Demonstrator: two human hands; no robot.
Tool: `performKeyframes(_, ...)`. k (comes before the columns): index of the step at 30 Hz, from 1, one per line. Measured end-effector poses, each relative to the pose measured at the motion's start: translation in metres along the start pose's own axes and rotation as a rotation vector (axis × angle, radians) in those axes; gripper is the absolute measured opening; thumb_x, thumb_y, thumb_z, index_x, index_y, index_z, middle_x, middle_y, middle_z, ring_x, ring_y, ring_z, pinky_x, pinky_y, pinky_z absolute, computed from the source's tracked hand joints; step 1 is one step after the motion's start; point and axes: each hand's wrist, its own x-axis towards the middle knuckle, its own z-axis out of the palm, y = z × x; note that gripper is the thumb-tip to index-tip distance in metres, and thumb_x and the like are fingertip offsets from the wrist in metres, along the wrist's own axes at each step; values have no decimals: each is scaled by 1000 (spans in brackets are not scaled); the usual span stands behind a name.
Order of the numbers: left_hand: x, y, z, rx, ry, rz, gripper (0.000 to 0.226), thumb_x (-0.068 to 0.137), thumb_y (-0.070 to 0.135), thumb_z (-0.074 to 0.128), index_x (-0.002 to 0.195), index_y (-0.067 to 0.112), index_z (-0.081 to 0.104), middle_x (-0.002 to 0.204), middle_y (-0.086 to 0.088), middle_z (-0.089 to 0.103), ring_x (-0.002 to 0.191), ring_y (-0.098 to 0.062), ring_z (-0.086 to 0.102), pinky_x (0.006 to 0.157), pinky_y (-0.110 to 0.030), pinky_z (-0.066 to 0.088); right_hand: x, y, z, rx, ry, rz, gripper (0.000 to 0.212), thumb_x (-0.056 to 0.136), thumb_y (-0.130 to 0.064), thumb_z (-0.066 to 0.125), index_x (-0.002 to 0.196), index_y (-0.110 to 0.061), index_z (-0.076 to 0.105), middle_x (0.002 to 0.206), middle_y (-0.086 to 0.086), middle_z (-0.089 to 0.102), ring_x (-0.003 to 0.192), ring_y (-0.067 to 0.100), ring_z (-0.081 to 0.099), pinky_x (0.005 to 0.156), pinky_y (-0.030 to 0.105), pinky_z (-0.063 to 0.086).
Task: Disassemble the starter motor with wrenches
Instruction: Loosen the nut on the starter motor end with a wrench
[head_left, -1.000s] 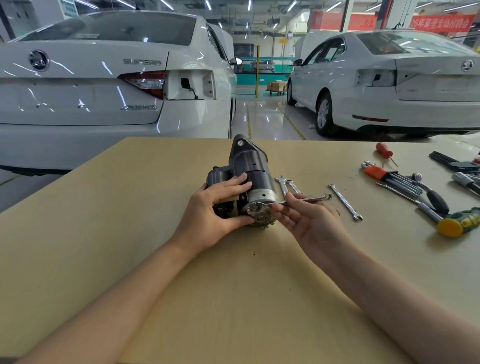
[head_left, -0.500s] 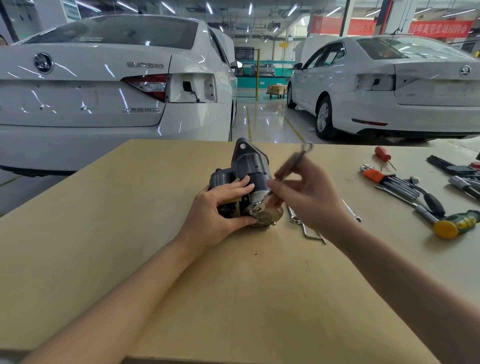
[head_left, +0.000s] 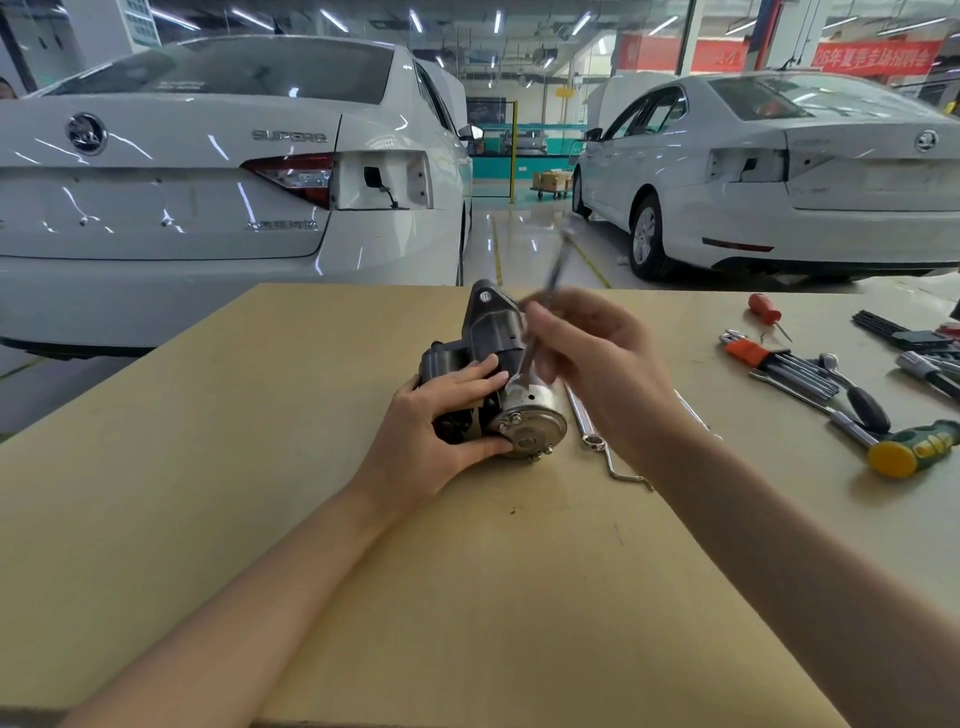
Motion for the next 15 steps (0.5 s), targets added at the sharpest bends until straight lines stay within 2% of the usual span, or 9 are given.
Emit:
performKeyframes(2, 0, 1, -1, -10, -8, -15, 69, 64, 23, 88, 126, 34, 59, 136, 20, 53, 127, 10, 46, 115, -51, 30, -13, 10, -12, 137, 123, 98, 8, 92, -2, 56, 88, -5, 62, 65, 4, 63, 54, 16, 58, 53, 22, 48)
performKeyframes(6, 1, 1, 0, -28, 4, -37, 69, 62, 21, 89, 125, 28, 61, 136, 14, 55, 128, 9, 46, 116, -48, 31, -35, 30, -26, 292, 318, 311, 4, 92, 3, 52, 93, 0, 52, 59, 8, 63, 53, 20, 66, 52, 24, 52)
performKeyframes(15, 1, 1, 1, -49, -4, -53, 69, 62, 18, 89, 125, 28, 61, 136, 11, 56, 128, 8, 46, 116, -47, 31, -36, 35, -23, 311, 307, 284, 8, 91, 3, 55, 90, -4, 51, 62, 9, 65, 58, 22, 68, 57, 28, 55)
